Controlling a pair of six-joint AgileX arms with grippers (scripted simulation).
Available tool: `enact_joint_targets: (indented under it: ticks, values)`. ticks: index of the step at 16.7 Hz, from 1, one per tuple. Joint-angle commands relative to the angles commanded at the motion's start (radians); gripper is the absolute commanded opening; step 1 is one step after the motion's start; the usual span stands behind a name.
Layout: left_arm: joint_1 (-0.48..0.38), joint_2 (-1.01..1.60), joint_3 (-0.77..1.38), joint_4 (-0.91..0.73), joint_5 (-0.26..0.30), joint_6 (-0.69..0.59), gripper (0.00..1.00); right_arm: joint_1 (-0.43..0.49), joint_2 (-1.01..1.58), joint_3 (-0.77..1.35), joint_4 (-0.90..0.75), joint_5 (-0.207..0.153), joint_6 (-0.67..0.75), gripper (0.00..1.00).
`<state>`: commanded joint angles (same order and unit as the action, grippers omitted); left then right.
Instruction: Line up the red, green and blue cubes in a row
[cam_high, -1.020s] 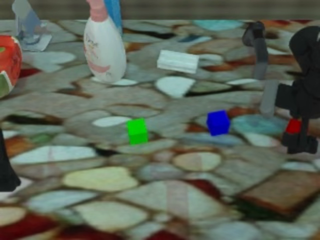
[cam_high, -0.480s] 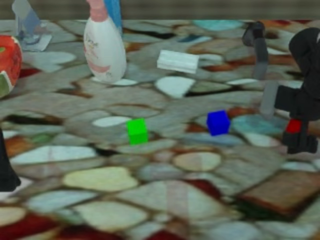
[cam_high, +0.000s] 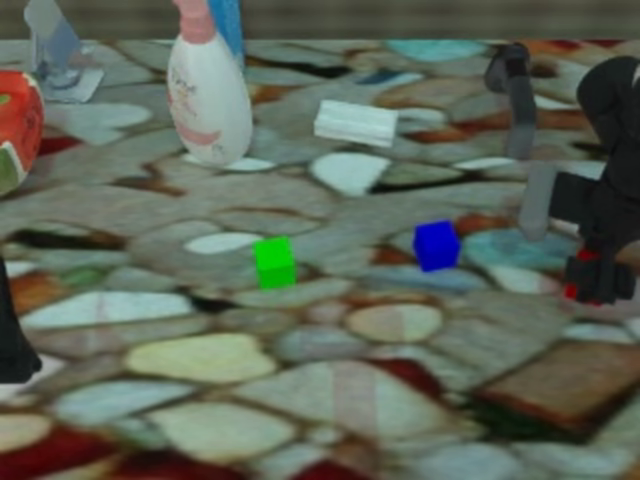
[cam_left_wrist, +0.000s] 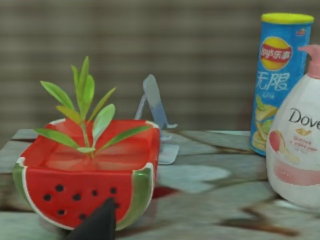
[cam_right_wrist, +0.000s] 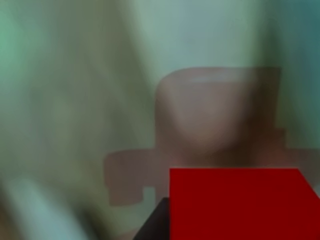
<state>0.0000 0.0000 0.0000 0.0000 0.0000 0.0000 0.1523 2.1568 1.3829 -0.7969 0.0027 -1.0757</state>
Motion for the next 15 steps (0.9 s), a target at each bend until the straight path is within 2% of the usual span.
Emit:
enact_joint_targets:
  ticks: [4,5,15]
  values:
    - [0.000,0.000,0.000,0.000,0.000,0.000,1.00,0.000,0.000,0.000,0.000,0.000,0.000,0.00]
    - [0.000,0.000,0.000,0.000,0.000,0.000,1.00,0.001,-0.047,0.004,-0.046,-0.009,0.025,0.00]
    - [0.000,0.000,0.000,0.000,0.000,0.000,1.00,0.009,-0.141,0.155,-0.292,-0.010,0.022,0.00]
